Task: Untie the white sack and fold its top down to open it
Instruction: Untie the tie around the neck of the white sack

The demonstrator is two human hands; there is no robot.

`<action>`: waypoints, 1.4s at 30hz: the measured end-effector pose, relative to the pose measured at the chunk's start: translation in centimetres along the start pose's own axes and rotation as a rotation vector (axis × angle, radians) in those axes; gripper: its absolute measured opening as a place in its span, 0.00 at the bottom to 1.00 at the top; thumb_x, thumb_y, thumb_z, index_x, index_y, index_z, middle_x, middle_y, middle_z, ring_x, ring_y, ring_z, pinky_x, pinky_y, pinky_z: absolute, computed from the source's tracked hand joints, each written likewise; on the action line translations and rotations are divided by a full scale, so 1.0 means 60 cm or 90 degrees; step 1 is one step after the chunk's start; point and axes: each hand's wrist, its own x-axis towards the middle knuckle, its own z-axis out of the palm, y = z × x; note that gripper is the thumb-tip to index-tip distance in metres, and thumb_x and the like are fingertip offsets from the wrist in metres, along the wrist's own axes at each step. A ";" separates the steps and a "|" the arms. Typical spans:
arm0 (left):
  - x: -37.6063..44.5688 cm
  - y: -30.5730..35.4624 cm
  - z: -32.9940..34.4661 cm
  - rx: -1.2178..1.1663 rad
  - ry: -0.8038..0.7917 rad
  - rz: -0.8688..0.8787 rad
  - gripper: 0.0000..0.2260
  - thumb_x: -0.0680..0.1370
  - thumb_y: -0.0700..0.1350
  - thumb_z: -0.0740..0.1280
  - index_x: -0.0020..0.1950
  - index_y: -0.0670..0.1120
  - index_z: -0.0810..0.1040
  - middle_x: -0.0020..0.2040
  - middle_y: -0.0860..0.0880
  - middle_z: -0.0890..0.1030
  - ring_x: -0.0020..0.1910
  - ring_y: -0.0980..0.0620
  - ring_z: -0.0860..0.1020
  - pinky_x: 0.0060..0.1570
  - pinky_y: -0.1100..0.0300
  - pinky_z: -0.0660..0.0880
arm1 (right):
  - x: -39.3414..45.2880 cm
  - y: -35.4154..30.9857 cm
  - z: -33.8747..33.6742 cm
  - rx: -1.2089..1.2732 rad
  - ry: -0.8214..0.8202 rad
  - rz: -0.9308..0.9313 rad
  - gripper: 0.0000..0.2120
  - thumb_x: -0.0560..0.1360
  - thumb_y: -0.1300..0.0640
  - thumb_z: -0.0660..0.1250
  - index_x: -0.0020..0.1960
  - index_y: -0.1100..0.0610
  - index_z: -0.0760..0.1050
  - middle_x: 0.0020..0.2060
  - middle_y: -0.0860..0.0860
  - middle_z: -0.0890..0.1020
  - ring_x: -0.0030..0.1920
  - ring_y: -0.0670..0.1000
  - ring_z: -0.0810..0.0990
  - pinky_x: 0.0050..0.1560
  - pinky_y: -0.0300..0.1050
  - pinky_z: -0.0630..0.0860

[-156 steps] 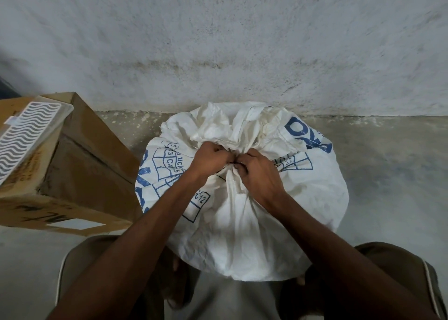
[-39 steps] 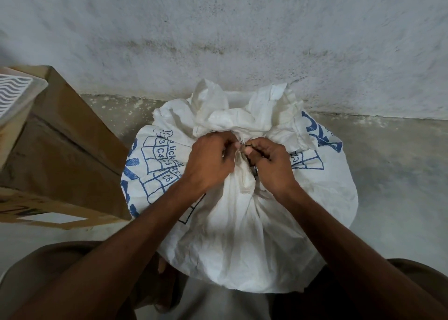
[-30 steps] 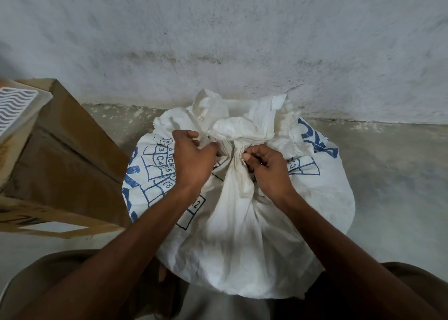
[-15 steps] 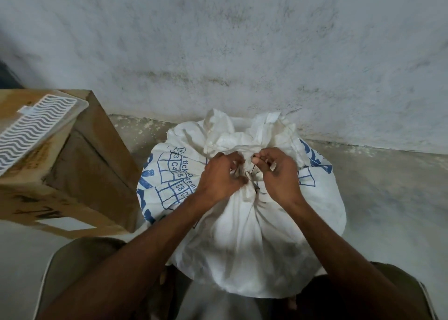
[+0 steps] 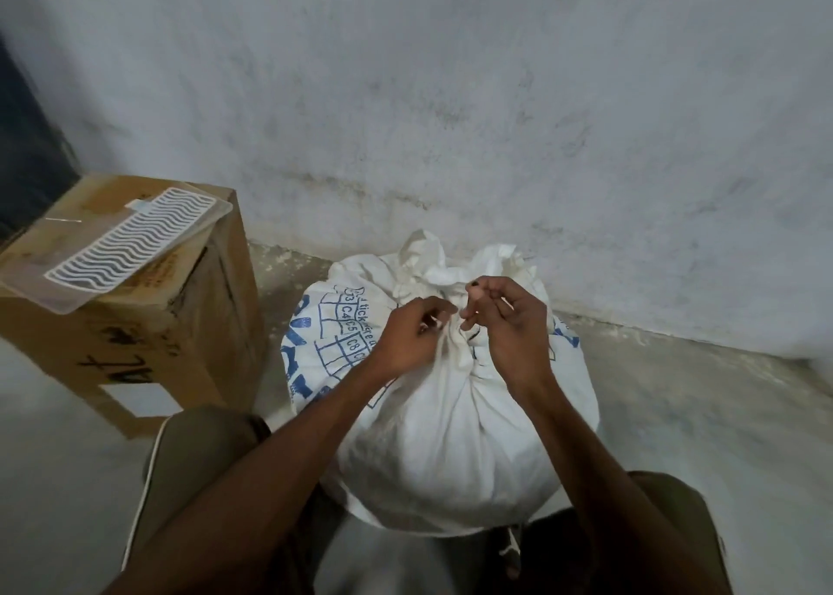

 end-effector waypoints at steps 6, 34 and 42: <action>-0.065 0.073 -0.087 -0.251 0.016 0.047 0.24 0.69 0.30 0.68 0.63 0.45 0.80 0.52 0.45 0.84 0.56 0.43 0.80 0.53 0.48 0.79 | 0.013 -0.057 0.063 0.065 -0.049 -0.015 0.05 0.80 0.64 0.68 0.51 0.67 0.79 0.33 0.61 0.79 0.34 0.56 0.79 0.38 0.47 0.80; -0.151 -0.056 -0.454 -0.354 0.561 -0.135 0.06 0.71 0.39 0.79 0.45 0.40 0.86 0.42 0.44 0.87 0.44 0.48 0.86 0.46 0.56 0.82 | 0.021 -0.009 0.507 -0.051 -0.411 0.220 0.06 0.77 0.63 0.71 0.42 0.59 0.85 0.34 0.57 0.84 0.35 0.53 0.81 0.44 0.51 0.79; -0.117 -0.079 -0.494 -0.235 0.730 -0.194 0.06 0.80 0.47 0.69 0.53 0.48 0.84 0.46 0.51 0.86 0.48 0.53 0.84 0.50 0.55 0.81 | 0.063 -0.005 0.583 -0.165 -0.328 0.140 0.08 0.77 0.59 0.69 0.42 0.60 0.84 0.32 0.53 0.84 0.28 0.44 0.79 0.33 0.37 0.76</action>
